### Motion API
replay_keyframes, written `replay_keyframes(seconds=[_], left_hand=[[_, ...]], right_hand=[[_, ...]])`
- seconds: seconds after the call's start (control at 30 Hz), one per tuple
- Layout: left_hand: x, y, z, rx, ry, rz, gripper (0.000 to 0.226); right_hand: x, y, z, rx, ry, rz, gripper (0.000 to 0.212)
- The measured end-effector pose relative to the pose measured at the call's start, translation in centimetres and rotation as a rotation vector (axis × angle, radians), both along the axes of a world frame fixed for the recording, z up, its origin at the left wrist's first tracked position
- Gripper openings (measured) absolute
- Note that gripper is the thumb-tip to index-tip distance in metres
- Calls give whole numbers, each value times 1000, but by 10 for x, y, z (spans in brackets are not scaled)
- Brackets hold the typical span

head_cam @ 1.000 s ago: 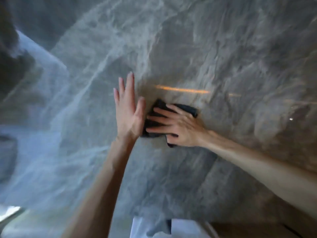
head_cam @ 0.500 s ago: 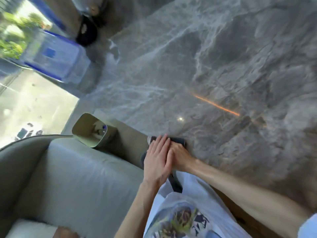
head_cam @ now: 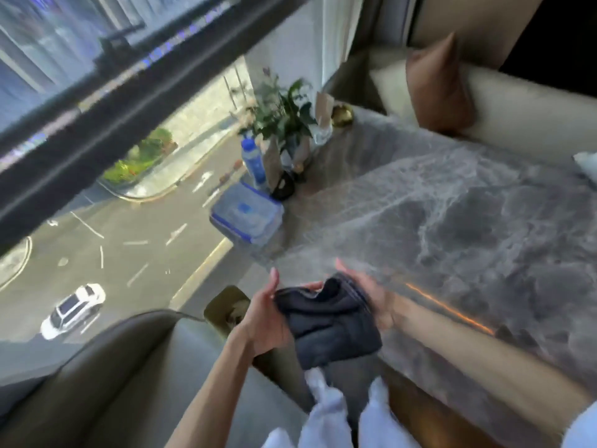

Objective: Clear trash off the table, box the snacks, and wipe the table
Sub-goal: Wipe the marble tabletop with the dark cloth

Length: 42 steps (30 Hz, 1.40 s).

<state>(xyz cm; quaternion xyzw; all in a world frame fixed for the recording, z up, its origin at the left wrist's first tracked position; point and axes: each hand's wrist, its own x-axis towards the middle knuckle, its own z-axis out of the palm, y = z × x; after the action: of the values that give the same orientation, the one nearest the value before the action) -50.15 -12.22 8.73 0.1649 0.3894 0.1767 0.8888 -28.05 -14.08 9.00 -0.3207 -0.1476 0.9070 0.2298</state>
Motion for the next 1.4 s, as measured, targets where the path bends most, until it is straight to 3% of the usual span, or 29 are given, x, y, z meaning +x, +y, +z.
replay_keyframes(seconds=[0.07,0.2,0.3,0.43,0.53,0.6,0.7,0.83,1.03,1.1,1.2,1.33,1.4], left_hand=[[2,34,23,88,8,21,86],[37,97,58,431,206,-74,47],[80,132,57,467,276,-75,43],[134,176,37,478,353,12,27],[160,206,29,524,454,17,15],[171,232,25,646,548,-8,5],[184,284,19,864,643,-140,4],[207,364,3,1129,809,-390,14],[225,463,-36,1556,997,-678,16],[220,476,-58,1716,1081,-796,29],[203,475,-99,1910,1082,-1077,46],[181,455,-144,2040,1141,-1313,35],[176,439,-157,1943,1129,-1420,32]], right_hand=[[4,30,26,7,124,-112,92],[30,66,59,79,312,-271,107],[47,81,57,105,434,-348,115],[79,112,39,57,342,-494,110],[101,141,21,62,73,-573,75],[113,162,7,110,-307,-629,55],[133,204,-9,163,-808,-656,51],[156,275,-20,282,-1217,-579,22],[166,380,-69,470,-1726,-451,17],[157,395,-94,591,-1854,-497,19],[127,387,-139,608,-1951,-473,23],[80,349,-186,516,-1911,-316,29],[62,334,-193,470,-1912,-309,30]])
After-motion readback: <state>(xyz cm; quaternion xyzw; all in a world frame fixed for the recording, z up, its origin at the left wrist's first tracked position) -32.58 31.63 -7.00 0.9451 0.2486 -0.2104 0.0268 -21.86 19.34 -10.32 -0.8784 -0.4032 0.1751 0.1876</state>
